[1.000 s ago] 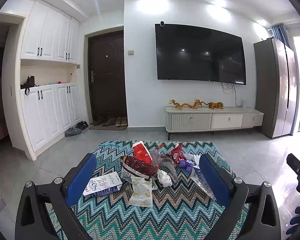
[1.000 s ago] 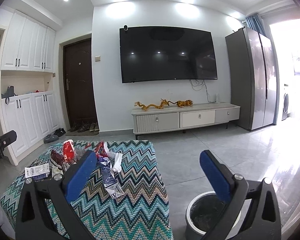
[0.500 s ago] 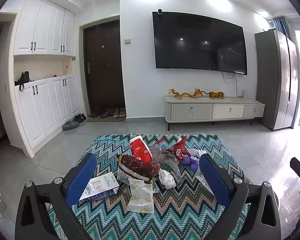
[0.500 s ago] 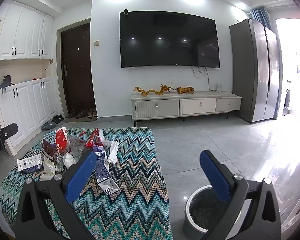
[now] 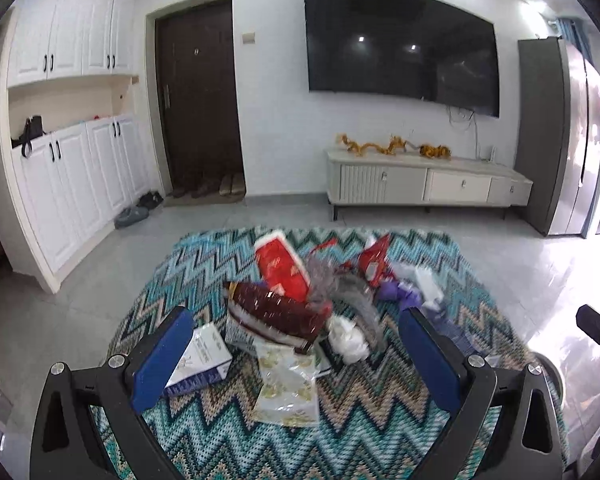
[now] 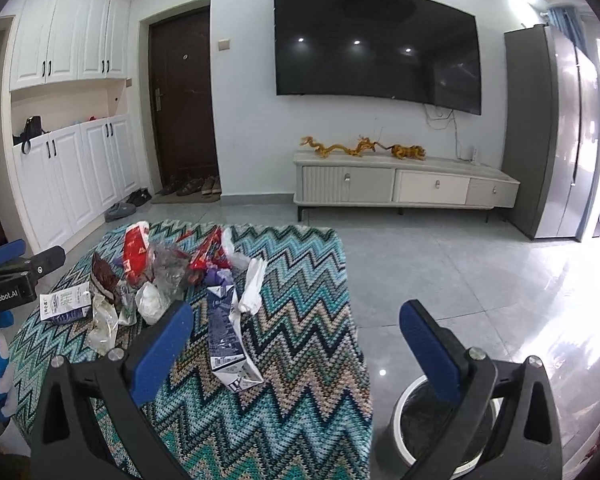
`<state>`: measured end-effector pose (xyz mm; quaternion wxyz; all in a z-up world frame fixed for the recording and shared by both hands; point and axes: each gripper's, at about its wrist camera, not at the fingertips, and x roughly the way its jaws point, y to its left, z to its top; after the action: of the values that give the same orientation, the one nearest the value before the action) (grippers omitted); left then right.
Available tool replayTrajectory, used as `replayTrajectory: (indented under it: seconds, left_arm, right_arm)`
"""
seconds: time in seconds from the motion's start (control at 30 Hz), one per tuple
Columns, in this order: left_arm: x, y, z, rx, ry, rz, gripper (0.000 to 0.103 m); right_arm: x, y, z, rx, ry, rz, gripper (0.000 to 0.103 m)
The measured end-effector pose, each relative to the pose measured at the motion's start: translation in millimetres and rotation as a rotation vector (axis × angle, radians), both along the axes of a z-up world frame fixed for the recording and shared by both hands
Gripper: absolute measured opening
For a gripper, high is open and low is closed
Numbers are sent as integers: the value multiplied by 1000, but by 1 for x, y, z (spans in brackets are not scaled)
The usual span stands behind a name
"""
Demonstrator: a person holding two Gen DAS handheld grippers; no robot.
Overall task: Collect trash
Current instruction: 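Grasp the white snack bag with the left tool while the right tool grasps the blue milk carton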
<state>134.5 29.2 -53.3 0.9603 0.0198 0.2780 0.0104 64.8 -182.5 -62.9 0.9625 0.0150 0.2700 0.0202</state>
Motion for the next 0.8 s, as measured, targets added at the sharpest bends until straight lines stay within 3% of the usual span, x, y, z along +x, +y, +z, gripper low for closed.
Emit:
replayTrajectory:
  seconds: [0.23, 0.37, 0.43, 0.6, 0.73, 0.8]
  left_arm:
    - [40, 23, -59, -48, 265, -11, 103]
    - [60, 24, -83, -72, 378, -32, 103]
    - [66, 23, -91, -72, 413, -32, 98]
    - [81, 29, -108, -85, 481, -25, 81]
    - [91, 31, -120, -108, 530, -28, 69]
    - [93, 32, -125, -118, 546, -37, 61]
  right_arm:
    - [65, 33, -50, 37, 248, 161, 103]
    - [93, 56, -72, 13, 344, 227, 102]
    - [106, 65, -83, -12, 387, 250, 99]
    - [131, 74, -107, -19, 499, 291, 76]
    - [142, 77, -117, -23, 546, 317, 65]
    - [144, 78, -120, -22, 561, 330, 53]
